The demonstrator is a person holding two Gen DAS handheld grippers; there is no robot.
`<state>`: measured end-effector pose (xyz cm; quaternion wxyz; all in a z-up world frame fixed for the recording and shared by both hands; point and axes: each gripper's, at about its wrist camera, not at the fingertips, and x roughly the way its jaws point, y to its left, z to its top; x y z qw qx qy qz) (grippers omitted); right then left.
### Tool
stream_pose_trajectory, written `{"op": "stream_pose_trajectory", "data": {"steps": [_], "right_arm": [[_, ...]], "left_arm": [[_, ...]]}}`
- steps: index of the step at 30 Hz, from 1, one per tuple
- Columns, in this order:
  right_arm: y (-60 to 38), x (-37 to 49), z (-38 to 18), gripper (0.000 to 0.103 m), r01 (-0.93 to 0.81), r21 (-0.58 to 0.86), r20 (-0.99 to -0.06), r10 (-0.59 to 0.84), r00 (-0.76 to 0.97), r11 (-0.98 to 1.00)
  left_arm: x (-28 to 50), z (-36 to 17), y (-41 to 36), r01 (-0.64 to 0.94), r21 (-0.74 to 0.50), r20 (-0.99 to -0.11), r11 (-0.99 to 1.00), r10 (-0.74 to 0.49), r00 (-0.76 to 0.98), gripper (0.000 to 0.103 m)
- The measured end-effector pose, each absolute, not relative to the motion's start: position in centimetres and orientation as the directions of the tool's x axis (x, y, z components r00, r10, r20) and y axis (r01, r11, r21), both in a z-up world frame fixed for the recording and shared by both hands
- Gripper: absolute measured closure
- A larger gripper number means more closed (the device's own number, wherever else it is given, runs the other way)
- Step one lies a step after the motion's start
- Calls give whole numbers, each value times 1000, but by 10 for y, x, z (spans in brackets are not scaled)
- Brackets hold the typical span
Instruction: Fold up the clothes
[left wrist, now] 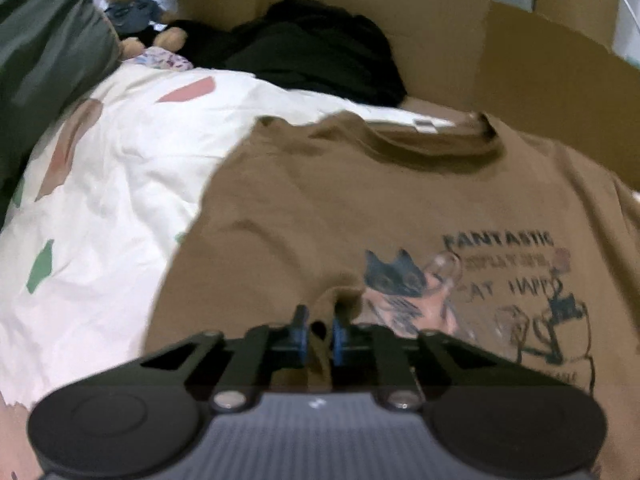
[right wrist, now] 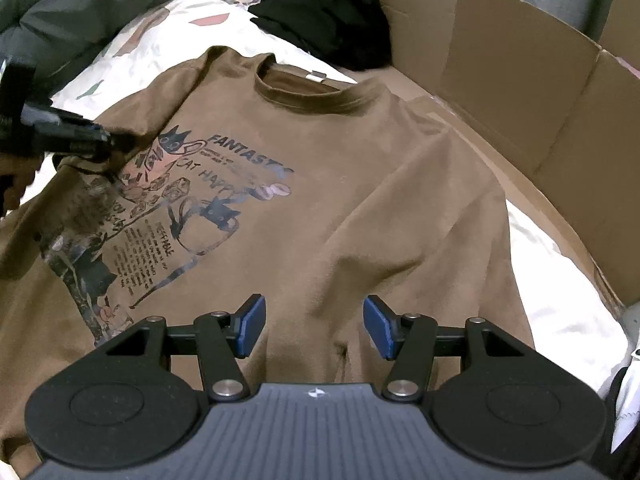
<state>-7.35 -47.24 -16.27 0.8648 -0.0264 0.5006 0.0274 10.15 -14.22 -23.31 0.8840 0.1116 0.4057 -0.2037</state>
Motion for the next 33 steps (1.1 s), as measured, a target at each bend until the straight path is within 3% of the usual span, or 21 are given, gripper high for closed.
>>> {"op": "stream_pose_trajectory", "data": {"steps": [5, 16, 33], "right_arm": [[-462, -78, -168, 44, -125, -29, -879, 34, 476, 992], [-465, -75, -175, 44, -119, -3, -897, 50, 440, 993], [-468, -67, -210, 43, -131, 32, -932, 77, 354, 991]], "left_arm": [[124, -212, -101, 398, -5, -736, 917, -273, 620, 99], [199, -182, -8, 185, -29, -697, 982, -153, 701, 99], [283, -187, 27, 108, 99, -718, 989, -4, 696, 99]]}}
